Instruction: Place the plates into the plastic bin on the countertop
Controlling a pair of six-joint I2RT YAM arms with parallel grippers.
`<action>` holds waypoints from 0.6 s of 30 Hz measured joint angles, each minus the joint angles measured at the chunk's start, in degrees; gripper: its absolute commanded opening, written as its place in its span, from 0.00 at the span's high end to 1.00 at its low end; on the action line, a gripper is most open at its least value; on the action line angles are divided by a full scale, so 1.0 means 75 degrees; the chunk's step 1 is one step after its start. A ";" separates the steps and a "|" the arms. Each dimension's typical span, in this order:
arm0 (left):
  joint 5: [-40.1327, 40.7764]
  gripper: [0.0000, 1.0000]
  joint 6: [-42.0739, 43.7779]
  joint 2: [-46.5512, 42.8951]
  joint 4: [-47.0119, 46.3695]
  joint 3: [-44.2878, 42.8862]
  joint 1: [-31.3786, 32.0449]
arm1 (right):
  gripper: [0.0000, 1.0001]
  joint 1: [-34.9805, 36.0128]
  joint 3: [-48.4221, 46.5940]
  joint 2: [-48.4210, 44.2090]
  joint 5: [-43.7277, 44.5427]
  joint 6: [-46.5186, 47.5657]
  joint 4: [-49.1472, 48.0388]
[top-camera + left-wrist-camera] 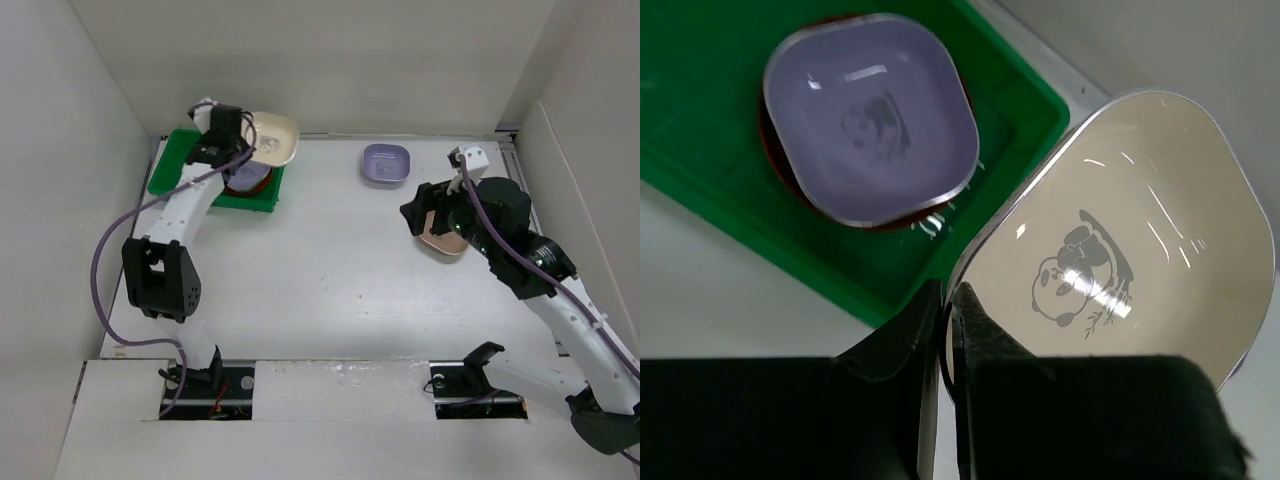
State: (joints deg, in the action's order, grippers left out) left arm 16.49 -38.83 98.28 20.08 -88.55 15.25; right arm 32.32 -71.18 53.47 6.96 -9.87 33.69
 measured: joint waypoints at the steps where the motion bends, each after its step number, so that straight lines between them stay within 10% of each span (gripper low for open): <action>1: -0.0093 1.00 -0.0006 0.0137 0.0064 -0.0385 -0.0297 | 0.20 0.0000 0.0061 0.0085 -0.0052 0.0009 -0.0061; 18: -0.0627 1.00 -0.2075 0.2416 0.1486 -0.2168 -0.2037 | 0.20 -0.0052 0.0644 0.0458 -0.0877 0.0085 -0.0682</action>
State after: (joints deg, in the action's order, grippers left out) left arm 11.79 -54.39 116.40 31.22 -104.81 -0.03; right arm 31.92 -66.35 56.90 0.38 -9.23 28.58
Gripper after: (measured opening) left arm 0.032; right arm 0.795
